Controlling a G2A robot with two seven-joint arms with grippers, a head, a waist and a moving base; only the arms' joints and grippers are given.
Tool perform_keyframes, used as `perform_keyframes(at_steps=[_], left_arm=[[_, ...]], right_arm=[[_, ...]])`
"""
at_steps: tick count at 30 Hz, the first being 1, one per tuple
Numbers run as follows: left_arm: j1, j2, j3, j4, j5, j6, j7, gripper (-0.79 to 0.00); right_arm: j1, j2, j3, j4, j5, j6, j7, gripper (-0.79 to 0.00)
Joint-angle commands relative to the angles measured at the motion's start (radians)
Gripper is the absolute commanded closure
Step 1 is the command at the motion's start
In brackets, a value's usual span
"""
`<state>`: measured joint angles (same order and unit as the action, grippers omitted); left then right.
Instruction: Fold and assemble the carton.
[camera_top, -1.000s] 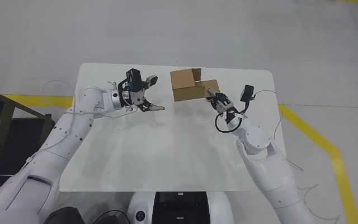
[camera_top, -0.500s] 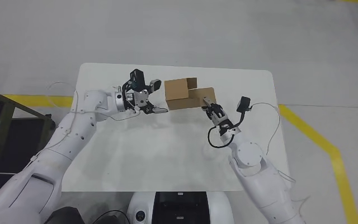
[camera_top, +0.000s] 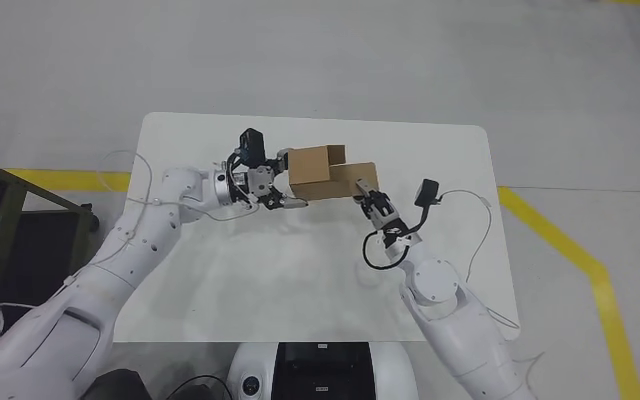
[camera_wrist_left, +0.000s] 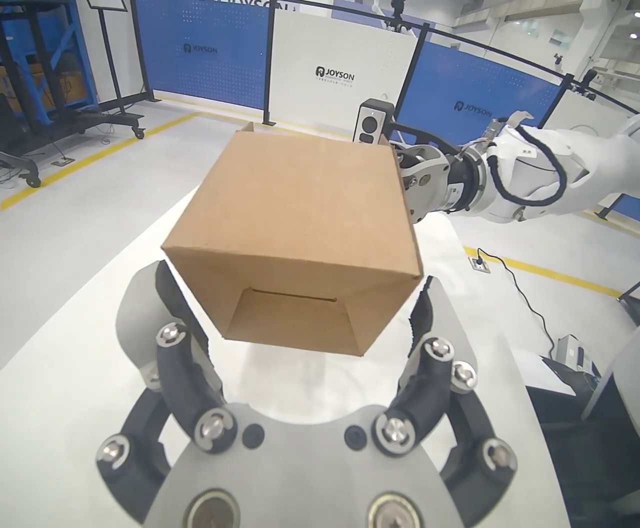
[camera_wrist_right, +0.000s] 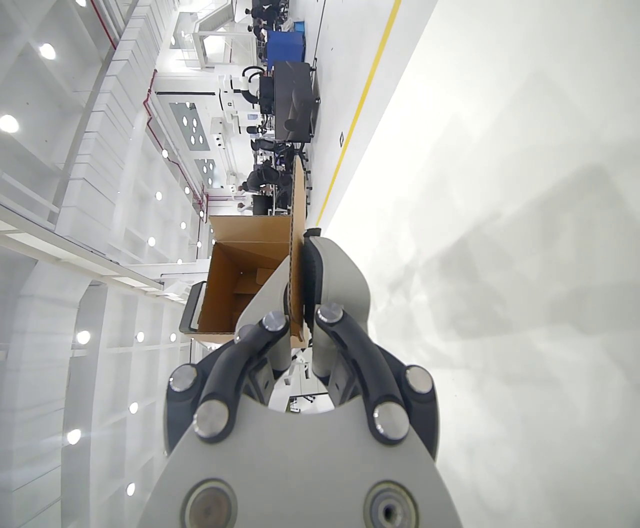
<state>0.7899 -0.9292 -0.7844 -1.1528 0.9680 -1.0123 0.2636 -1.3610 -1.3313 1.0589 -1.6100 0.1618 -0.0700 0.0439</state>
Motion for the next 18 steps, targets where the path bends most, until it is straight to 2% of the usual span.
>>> perform_keyframes(at_steps=[1, 8, 10, 13, 18], left_arm=[[-0.008, 0.001, 0.01, 0.008, -0.004, 0.0, 0.005, -0.785], [-0.027, 0.01, 0.049, 0.014, -0.006, 0.0, 0.043, -0.785], [-0.033, 0.014, 0.061, 0.013, 0.001, 0.0, 0.055, -0.674], [-0.04, 0.019, 0.077, 0.017, 0.008, 0.0, 0.074, -0.628], [-0.053, 0.026, 0.101, 0.025, 0.008, 0.0, 0.101, -0.477]], right_arm=[[-0.001, -0.001, 0.001, 0.0, -0.001, -0.002, 0.002, 0.0], [-0.004, -0.004, 0.006, -0.002, -0.006, 0.001, 0.01, 0.0], [-0.004, -0.006, 0.006, -0.002, -0.007, 0.003, 0.012, 0.0], [-0.002, -0.008, 0.004, 0.001, -0.006, 0.005, 0.011, 0.0], [0.0, -0.012, 0.003, 0.006, -0.007, 0.004, 0.01, 0.0]])
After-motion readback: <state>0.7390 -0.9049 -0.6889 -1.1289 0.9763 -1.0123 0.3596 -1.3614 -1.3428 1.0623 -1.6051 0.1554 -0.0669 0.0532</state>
